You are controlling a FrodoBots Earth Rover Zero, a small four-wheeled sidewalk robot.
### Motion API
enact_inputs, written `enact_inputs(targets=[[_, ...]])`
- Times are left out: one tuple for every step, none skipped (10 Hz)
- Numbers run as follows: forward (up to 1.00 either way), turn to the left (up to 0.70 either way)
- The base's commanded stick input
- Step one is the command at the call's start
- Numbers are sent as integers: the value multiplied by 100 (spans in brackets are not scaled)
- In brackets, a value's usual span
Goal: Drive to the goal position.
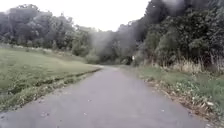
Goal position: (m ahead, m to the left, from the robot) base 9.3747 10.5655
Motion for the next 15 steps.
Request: enact_inputs(targets=[[100, 0], [100, -1], [100, -1], [100, -2], [100, -2], [100, -3], [100, -3], [100, -4], [100, -4], [100, -4], [100, -4], [100, -3], [100, -2], [100, -3], [100, -3]])
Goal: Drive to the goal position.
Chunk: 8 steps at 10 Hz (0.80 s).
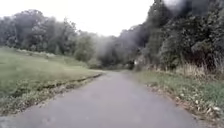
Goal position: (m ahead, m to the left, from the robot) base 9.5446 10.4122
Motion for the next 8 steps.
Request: enact_inputs(targets=[[100, -3], [100, -3], [100, -3], [100, -3], [100, -3], [100, -3], [100, -3], [100, -18]])
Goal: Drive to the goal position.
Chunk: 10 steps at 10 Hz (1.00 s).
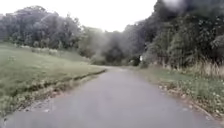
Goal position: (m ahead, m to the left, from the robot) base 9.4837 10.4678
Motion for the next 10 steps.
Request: enact_inputs(targets=[[100, -19], [100, -18], [100, -15], [100, -3], [100, -7], [100, -12], [100, -15], [100, -7], [100, -5], [100, -10]])
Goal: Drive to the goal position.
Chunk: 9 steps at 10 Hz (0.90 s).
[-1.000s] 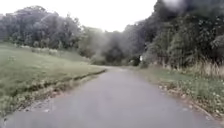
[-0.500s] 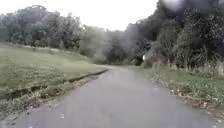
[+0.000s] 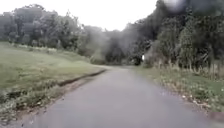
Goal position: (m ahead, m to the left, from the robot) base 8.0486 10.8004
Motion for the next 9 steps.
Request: enact_inputs(targets=[[100, -15], [100, -8], [100, -1], [100, -20], [100, -26], [100, 0], [100, 0], [100, -5], [100, -11]])
